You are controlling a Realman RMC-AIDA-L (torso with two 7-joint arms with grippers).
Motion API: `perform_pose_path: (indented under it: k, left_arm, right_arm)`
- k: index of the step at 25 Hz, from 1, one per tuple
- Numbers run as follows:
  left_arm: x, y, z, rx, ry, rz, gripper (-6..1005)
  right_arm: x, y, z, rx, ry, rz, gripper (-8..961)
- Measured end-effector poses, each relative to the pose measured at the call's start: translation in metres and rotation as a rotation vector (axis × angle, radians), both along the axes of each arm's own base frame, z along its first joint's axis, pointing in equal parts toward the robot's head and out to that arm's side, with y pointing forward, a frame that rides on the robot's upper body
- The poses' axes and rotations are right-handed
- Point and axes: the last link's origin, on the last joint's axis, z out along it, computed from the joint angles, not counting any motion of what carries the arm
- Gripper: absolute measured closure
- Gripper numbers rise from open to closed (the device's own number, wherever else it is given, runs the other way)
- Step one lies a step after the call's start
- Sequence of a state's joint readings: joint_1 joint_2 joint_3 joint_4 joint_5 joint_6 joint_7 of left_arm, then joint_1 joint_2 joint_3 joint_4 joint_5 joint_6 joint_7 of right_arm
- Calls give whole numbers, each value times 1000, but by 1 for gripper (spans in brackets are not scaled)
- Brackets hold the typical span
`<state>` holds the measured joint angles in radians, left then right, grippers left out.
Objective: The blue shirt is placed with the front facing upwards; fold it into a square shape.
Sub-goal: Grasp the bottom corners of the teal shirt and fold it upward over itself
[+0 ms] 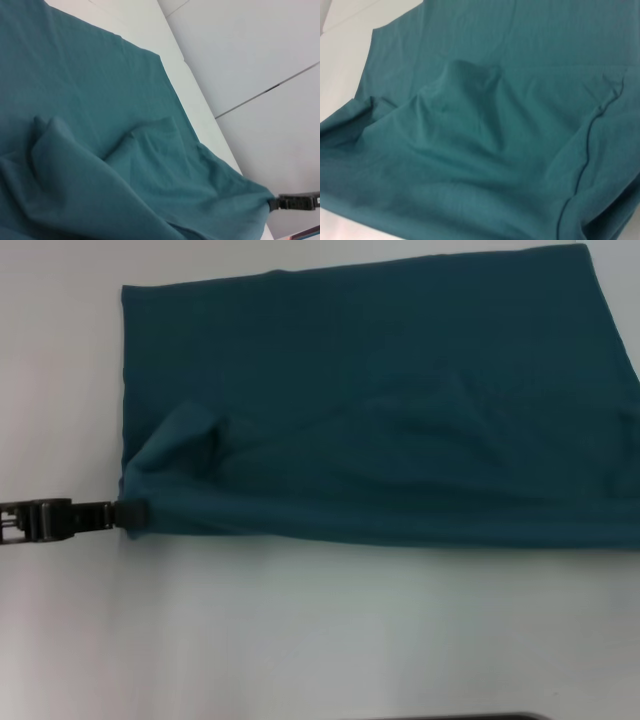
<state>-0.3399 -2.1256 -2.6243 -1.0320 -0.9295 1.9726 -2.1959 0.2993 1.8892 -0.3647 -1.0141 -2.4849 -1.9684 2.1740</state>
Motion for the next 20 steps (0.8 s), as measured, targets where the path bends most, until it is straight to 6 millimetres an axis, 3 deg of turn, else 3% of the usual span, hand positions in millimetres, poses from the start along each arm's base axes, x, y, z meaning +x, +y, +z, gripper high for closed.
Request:
perform_pose_path:
  k: [5, 13, 20]
  left_arm:
    - [-3, -7, 2, -6, -16, 14, 974]
    - [1, -10, 13, 25, -36, 13, 975]
    - [11, 10, 19, 44, -29, -39, 973]
  right_arm:
    - [2, -7, 1, -2, 8, -7, 914]
    - [-3, -3, 0, 6, 33, 21, 913]
    - [-29, 34, 12, 104, 107, 130, 914]
